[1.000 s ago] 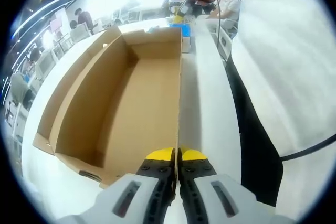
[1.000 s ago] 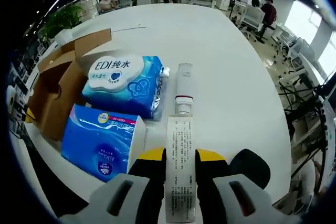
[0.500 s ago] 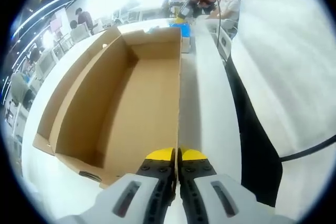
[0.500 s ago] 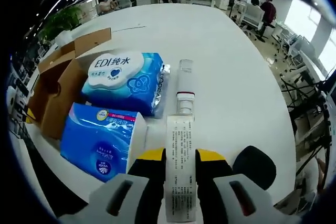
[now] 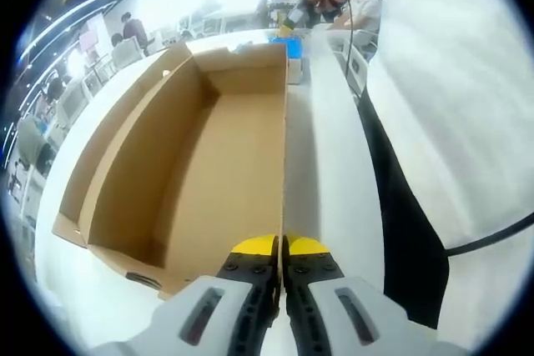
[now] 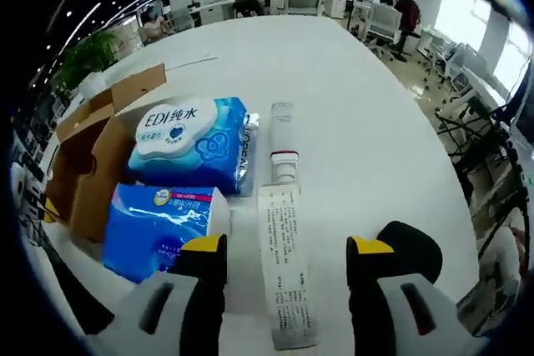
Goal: Operate the shoe box by opening the lid, removing the specified soft item, and placing it in the target area until the item is outside and the box remains undamaged.
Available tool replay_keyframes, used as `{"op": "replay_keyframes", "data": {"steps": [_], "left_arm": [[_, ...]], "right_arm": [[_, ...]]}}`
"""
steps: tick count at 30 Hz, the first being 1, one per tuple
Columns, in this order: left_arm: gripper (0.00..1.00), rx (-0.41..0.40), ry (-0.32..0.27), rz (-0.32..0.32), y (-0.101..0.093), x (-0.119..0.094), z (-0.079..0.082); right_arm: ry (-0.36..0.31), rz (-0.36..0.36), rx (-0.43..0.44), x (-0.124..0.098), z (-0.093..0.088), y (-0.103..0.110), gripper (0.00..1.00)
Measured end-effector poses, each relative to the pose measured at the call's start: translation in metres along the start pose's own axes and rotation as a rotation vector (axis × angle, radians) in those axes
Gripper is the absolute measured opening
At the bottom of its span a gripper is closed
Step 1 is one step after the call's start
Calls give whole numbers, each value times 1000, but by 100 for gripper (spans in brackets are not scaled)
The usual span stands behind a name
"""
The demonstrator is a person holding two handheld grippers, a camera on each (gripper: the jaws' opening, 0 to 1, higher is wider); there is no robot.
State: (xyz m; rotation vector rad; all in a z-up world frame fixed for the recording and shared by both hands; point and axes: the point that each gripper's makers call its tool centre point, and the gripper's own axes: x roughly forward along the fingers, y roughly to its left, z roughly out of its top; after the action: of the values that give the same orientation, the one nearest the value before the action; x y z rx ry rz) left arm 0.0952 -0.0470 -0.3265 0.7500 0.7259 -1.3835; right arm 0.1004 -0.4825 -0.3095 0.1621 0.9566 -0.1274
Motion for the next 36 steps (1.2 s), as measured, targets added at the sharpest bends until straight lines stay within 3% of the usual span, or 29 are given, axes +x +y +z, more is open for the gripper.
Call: {"op": "replay_keyframes", "data": {"steps": [2,7,10,13,16,20,24,28,31,36], "left_arm": [[1,3,-1,-3,0,0,0],[1,9,-3,-5,1,0,0],[1,3,1,-5,1,0,0],[1,3,1,-8,1,0,0],[1,6,0,-9,1,0,-1],[1,4,1,-9,1,0,-1],[1,4,0,-8,1,0,-1],[1,8,-3,-10,0,0,-1],[1,7,-2,-10,0,0,-1],[1,9,-4,-8,0,-1,-1]], "right_arm": [[-52,14,43,-6,8,2,60],[-109,-24,-52,-21,19,3,63],[-209,-14,-100,-29,36,10,68],[-197,-3,-92,-36,34,15,81],[-238,-13,-95,-44,41,15,83],[-288,-26,8,-54,49,13,87],[-364,43,183,-65,61,21,83],[-450,-47,146,-84,70,11,58],[-460,-5,188,-88,72,20,65],[-481,25,224,-99,77,30,62]]}}
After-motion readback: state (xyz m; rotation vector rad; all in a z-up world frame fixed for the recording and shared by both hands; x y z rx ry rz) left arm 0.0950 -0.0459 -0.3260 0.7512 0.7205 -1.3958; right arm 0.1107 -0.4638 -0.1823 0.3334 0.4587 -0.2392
